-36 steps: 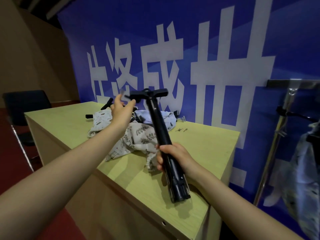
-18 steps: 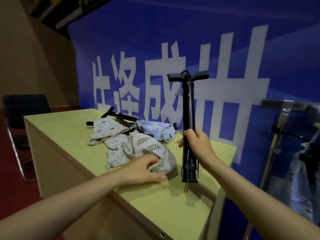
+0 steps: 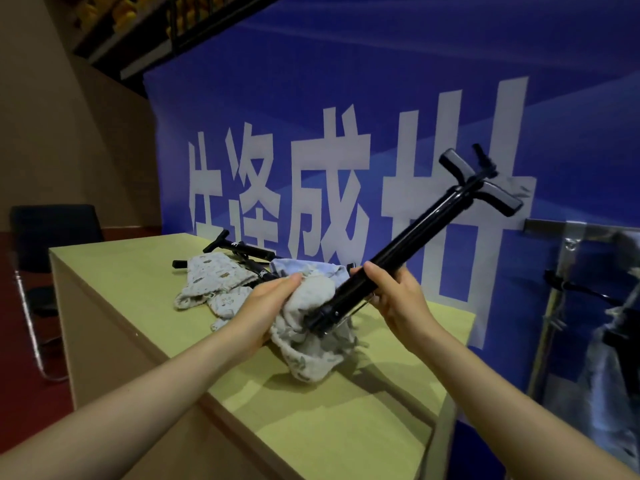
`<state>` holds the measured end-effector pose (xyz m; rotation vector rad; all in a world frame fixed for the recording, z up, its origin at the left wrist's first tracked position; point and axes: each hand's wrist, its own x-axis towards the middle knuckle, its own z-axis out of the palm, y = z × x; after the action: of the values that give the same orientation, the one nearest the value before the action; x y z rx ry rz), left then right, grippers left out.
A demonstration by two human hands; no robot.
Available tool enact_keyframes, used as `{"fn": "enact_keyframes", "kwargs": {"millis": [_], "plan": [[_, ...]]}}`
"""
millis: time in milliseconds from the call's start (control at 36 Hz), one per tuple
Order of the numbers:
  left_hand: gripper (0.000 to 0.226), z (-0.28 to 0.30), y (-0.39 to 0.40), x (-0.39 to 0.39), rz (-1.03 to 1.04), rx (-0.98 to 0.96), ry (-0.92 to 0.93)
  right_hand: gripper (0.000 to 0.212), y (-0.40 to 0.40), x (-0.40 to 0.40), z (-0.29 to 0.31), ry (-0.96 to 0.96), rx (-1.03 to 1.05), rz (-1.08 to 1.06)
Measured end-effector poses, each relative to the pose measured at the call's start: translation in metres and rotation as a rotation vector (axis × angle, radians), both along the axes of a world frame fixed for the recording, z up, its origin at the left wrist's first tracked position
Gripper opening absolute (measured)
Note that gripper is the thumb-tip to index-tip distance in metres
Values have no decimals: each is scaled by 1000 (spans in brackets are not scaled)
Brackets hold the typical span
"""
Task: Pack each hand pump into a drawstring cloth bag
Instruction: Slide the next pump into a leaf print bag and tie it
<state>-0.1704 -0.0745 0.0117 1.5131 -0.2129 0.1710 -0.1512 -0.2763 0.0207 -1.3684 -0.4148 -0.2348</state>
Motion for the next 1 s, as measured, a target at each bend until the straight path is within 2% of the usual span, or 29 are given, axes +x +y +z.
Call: {"fn": "enact_keyframes", "kwargs": {"millis": [56, 111, 278, 417, 583, 694, 806, 861, 917, 1000], "plan": [[32, 5, -3, -6, 14, 48, -55, 51, 10, -3, 0, -21, -2, -24], [37, 10, -3, -11, 23, 78, -106, 57, 21, -6, -2, -61, -4, -56], [31, 26, 3, -17, 64, -102, -110, 22, 43, -12, -4, -160, -68, -96], [54, 34, 8, -16, 20, -338, 16, 20, 60, -14, -4, -183, -108, -58], [39, 53, 12, -24, -75, -599, 15, 19, 63, -14, -9, -196, -277, -33], [35, 78, 30, -18, -19, -704, -30, 15, 60, -16, -10, -167, -327, -44], [29, 81, 33, -13, -2, -637, 42, 22, 60, -18, -5, -168, -268, -1], [23, 80, 27, -14, -11, -556, 46, 16, 61, -18, -1, -198, -271, -2], [27, 79, 19, -17, 6, -469, 11, 7, 63, -17, 1, -236, -273, -32], [26, 79, 3, -22, 91, -257, -169, 14, 66, -19, 4, -283, -305, -29]]}}
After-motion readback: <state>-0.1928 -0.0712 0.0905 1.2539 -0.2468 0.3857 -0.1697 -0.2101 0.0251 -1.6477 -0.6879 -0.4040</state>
